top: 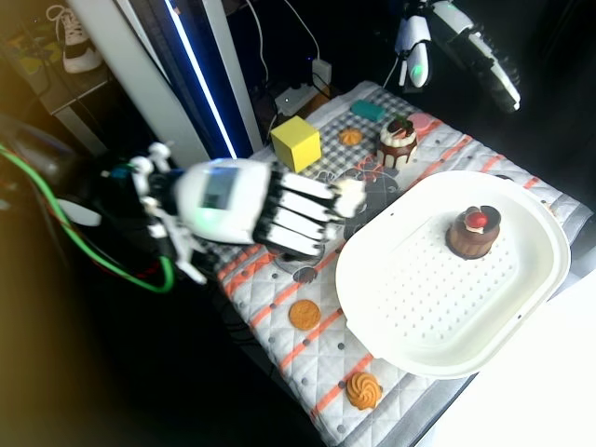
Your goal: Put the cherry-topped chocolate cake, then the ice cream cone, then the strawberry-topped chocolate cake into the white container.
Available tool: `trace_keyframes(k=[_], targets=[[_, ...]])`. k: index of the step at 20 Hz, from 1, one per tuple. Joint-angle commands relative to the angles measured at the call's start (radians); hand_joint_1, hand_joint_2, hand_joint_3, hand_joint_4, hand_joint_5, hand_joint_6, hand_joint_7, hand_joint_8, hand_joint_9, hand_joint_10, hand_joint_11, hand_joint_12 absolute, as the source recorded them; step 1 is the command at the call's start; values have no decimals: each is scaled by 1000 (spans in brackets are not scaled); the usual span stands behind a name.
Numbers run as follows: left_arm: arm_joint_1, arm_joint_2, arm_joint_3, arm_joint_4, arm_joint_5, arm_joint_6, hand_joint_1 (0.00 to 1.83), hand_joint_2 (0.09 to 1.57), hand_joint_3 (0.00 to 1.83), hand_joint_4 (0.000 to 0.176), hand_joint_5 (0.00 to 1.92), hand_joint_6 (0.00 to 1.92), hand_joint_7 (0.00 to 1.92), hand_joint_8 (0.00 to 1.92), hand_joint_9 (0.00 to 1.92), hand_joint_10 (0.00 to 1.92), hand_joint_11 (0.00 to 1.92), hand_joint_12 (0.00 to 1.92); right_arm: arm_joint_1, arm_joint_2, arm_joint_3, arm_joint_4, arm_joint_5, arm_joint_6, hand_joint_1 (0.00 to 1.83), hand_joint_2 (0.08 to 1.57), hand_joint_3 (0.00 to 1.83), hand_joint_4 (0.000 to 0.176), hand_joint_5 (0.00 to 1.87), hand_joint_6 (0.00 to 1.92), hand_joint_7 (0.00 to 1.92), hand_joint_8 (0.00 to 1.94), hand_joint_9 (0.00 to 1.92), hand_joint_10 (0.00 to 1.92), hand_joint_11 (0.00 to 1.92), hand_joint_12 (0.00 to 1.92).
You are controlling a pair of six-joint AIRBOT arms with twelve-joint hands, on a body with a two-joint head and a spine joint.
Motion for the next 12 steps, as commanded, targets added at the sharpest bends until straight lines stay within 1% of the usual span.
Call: trace_keyframes(k=[1,2,3,4,5,6,7,8,9,10,11,12], targets=[[-3,6,1,26,-128,-4,572,1370,4,133,3,1,0,0,0,0,0,0,38,-17,23,3,56,-5,1121,1298,3,0,616,1460,709,1528,671,1437,655,1720],[-1,5,1,27,-128,-4,560,1369,3,143,5,2,0,0,0,0,0,0,69,-48,59,7,8,-15,1177,1277,0,0,643,1318,769,1563,781,1511,757,1749],[0,4,1,28,-127,-4,556,1368,2,146,2,0,0,0,0,0,0,0,94,-77,93,12,-37,-20,1183,1276,0,0,656,1287,761,1599,775,1585,747,1803],[0,0,1,37,-124,-4,558,1370,2,137,5,2,0,0,0,0,0,0,119,-115,137,30,-90,-40,1145,1285,2,0,719,1300,650,1635,631,1534,634,1790],[0,-4,0,45,-122,-4,544,1364,0,131,1,0,0,0,0,0,0,0,134,-144,168,49,-126,-64,1261,1308,5,0,682,1366,531,1665,595,1702,503,1843],[0,-6,-3,47,-120,-4,493,1354,0,133,0,0,0,0,0,0,0,0,149,-171,192,85,-164,-110,1264,1334,5,0,609,1480,518,1645,541,1766,349,1826],[4,-9,-4,50,-119,-4,465,1361,0,118,0,0,0,0,0,0,0,0,163,-205,223,120,-208,-157,1252,1371,2,0,461,1611,505,1703,528,1810,184,1853],[5,-10,-4,51,-119,-4,418,1353,0,124,0,0,0,0,0,0,0,0,164,-222,245,129,-223,-157,1040,1326,0,0,134,1066,168,1053,142,1336,36,1736],[5,-12,-4,57,-114,-4,420,1356,0,109,0,0,0,0,0,0,0,0,164,-245,275,149,-247,-157,984,1273,0,0,80,680,123,587,28,1073,6,1584],[4,-13,-4,61,-113,-4,436,1365,3,85,0,0,0,0,0,0,0,0,164,-253,285,156,-255,-157,937,1266,0,20,19,409,80,308,5,705,0,1270],[4,-14,-4,64,-113,-4,451,1373,5,79,0,0,0,0,0,0,0,0,164,-257,295,164,-261,-157,790,1252,0,68,3,101,15,94,0,364,0,674],[4,-14,-5,66,-113,-4,441,1376,6,88,0,0,0,0,0,0,0,0,164,-256,295,168,-264,-157,650,1240,0,93,0,19,2,18,0,235,0,530]])
